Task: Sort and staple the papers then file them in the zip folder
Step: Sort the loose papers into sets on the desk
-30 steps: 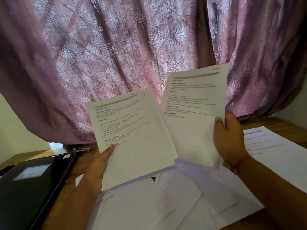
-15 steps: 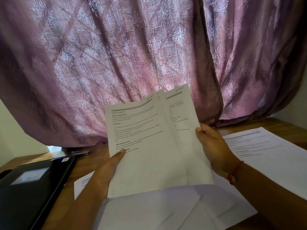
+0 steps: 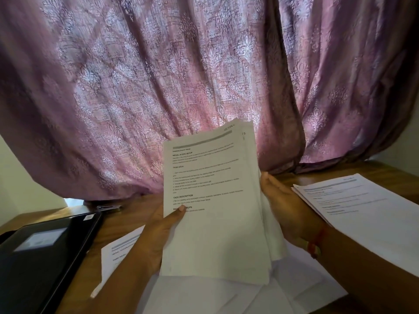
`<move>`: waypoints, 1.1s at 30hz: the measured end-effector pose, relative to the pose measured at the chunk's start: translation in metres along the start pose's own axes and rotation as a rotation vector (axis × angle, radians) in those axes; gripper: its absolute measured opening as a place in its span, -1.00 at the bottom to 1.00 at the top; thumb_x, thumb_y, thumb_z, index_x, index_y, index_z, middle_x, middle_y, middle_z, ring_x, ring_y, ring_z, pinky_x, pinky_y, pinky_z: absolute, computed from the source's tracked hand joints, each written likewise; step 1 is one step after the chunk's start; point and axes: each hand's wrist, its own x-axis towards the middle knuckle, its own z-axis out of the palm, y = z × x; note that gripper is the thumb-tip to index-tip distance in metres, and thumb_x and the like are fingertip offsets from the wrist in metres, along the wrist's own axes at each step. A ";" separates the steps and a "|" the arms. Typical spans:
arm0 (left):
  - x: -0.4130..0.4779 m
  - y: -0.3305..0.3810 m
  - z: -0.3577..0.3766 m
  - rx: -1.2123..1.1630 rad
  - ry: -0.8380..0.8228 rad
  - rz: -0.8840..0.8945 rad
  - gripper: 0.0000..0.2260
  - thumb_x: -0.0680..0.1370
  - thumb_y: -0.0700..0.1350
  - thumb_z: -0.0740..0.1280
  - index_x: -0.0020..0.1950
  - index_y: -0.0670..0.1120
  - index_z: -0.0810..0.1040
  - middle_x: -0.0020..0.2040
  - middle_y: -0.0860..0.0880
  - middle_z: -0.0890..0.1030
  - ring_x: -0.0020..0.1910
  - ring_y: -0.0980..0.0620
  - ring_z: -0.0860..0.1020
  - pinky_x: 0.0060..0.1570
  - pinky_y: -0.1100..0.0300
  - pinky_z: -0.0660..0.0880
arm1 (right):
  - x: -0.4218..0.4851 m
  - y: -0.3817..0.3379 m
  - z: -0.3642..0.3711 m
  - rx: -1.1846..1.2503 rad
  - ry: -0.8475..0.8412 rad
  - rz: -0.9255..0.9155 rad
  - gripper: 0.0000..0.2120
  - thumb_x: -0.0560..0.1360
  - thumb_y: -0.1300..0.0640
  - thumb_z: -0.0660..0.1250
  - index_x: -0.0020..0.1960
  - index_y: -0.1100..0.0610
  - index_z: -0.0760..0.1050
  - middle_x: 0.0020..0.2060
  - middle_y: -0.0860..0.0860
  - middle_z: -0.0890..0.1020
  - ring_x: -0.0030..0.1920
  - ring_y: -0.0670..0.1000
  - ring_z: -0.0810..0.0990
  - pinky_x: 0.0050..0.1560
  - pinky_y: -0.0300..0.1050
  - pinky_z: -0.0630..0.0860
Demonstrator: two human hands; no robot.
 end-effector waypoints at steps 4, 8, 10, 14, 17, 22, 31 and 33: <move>-0.002 0.001 0.003 -0.031 0.018 -0.002 -0.71 0.59 -0.21 0.36 0.31 -0.08 0.60 0.21 -0.12 0.68 0.22 -0.19 0.63 0.36 -0.26 0.43 | -0.008 -0.008 -0.002 -0.105 -0.203 -0.022 -0.41 0.57 -0.32 0.13 0.43 0.05 0.39 0.32 -0.07 0.49 0.35 -0.03 0.44 0.40 0.04 0.36; -0.006 0.004 0.008 -0.035 -0.025 -0.014 -0.68 0.56 -0.19 0.39 0.32 -0.07 0.59 0.21 -0.12 0.68 0.23 -0.19 0.63 0.37 -0.24 0.43 | -0.008 -0.002 0.007 -0.209 -0.204 -0.096 -0.67 0.63 0.12 0.21 0.38 0.06 0.38 0.13 -0.22 0.55 0.05 -0.19 0.58 -0.07 -0.47 0.52; -0.009 0.006 0.012 0.035 -0.051 0.054 -0.68 0.56 -0.21 0.39 0.31 -0.05 0.59 0.20 -0.06 0.69 0.22 -0.11 0.64 0.36 -0.17 0.45 | -0.010 -0.001 0.011 -0.217 -0.166 -0.098 -0.69 0.63 0.19 0.20 0.37 0.07 0.38 0.08 -0.23 0.53 -0.03 -0.27 0.54 -0.19 -0.53 0.48; -0.013 0.011 0.016 0.084 -0.057 0.193 -0.66 0.55 -0.25 0.39 0.31 -0.06 0.57 0.21 -0.02 0.69 0.22 -0.03 0.65 0.34 -0.10 0.48 | -0.009 -0.006 0.006 -0.165 -0.115 -0.148 -0.68 0.63 0.24 0.20 0.35 0.03 0.36 0.02 -0.29 0.51 -0.10 -0.44 0.55 -0.22 -0.57 0.44; -0.014 0.013 0.019 0.044 -0.057 0.272 -0.64 0.56 -0.31 0.34 0.35 -0.10 0.54 0.25 -0.06 0.67 0.28 -0.08 0.61 0.33 -0.05 0.50 | -0.007 -0.010 0.004 -0.141 -0.093 -0.188 -0.67 0.62 0.24 0.21 0.32 -0.04 0.33 0.03 -0.34 0.49 -0.10 -0.56 0.48 -0.21 -0.59 0.42; -0.016 0.017 0.015 0.020 -0.117 0.247 -0.67 0.56 -0.30 0.34 0.32 -0.10 0.56 0.23 -0.10 0.68 0.22 -0.11 0.64 0.16 0.01 0.60 | -0.005 -0.010 0.000 -0.154 -0.090 -0.245 -0.67 0.55 0.10 0.32 0.25 -0.18 0.39 0.05 -0.37 0.61 0.09 -0.34 0.58 -0.06 -0.43 0.52; -0.015 0.009 0.009 0.049 -0.138 0.190 -0.66 0.56 -0.30 0.34 0.31 -0.04 0.57 0.24 -0.06 0.68 0.24 -0.07 0.64 0.23 -0.03 0.56 | -0.004 0.003 -0.002 -0.329 -0.064 -0.198 -0.68 0.58 0.06 0.30 0.33 -0.01 0.42 0.14 -0.23 0.59 0.10 -0.29 0.56 0.12 -0.26 0.58; -0.015 0.011 0.011 0.026 -0.134 0.213 -0.66 0.55 -0.29 0.34 0.28 -0.02 0.57 0.20 -0.05 0.69 0.19 -0.03 0.66 0.12 0.11 0.62 | -0.008 0.000 0.000 -0.335 -0.042 -0.213 -0.72 0.60 0.10 0.26 0.31 0.02 0.42 0.10 -0.24 0.57 0.04 -0.39 0.54 0.09 -0.37 0.55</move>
